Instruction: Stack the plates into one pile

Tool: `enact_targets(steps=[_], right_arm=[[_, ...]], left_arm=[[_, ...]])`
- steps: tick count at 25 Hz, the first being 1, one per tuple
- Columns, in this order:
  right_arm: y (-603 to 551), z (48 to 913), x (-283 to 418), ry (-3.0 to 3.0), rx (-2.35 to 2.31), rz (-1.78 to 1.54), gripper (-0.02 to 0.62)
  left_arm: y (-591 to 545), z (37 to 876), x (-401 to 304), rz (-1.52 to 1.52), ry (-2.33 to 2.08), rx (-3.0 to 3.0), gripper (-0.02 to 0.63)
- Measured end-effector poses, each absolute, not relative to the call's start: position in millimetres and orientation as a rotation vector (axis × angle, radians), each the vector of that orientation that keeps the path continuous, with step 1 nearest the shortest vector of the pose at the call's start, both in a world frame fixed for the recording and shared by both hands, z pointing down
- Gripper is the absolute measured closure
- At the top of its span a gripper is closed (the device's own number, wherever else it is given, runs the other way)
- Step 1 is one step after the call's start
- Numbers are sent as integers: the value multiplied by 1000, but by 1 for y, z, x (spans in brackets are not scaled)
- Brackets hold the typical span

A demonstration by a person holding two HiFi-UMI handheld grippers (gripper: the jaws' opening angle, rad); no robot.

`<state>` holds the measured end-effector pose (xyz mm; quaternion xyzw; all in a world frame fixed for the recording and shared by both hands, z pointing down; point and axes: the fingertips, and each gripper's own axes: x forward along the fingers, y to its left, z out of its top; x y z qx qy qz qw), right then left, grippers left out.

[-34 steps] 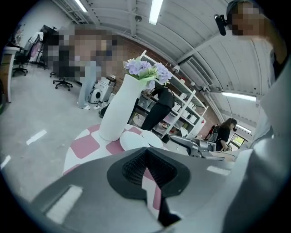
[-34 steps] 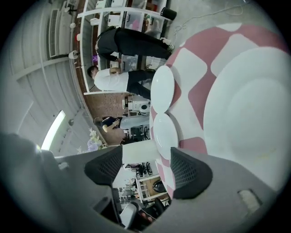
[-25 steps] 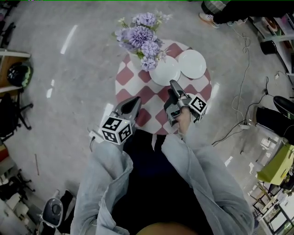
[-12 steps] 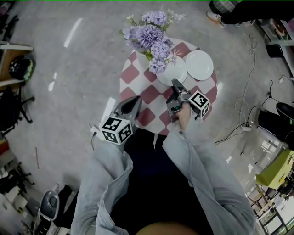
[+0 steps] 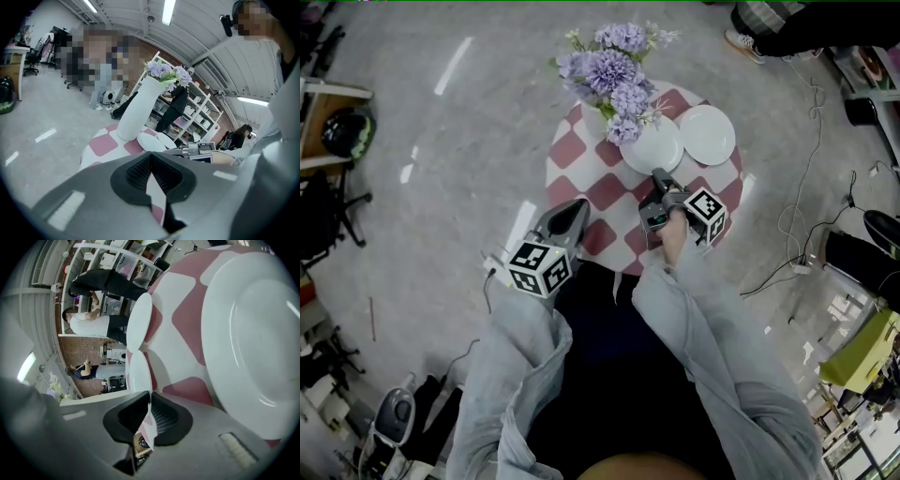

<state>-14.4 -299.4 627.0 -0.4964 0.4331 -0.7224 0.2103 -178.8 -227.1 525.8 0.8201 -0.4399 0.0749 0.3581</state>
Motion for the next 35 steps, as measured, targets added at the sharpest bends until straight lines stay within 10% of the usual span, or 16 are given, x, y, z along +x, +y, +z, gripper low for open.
enact_targets(steps=[35], right_arm=[[-157,565,74,1424,-1114,-1886,578]], left_arm=[[-116,514,-107,156,-1177,2150,595]])
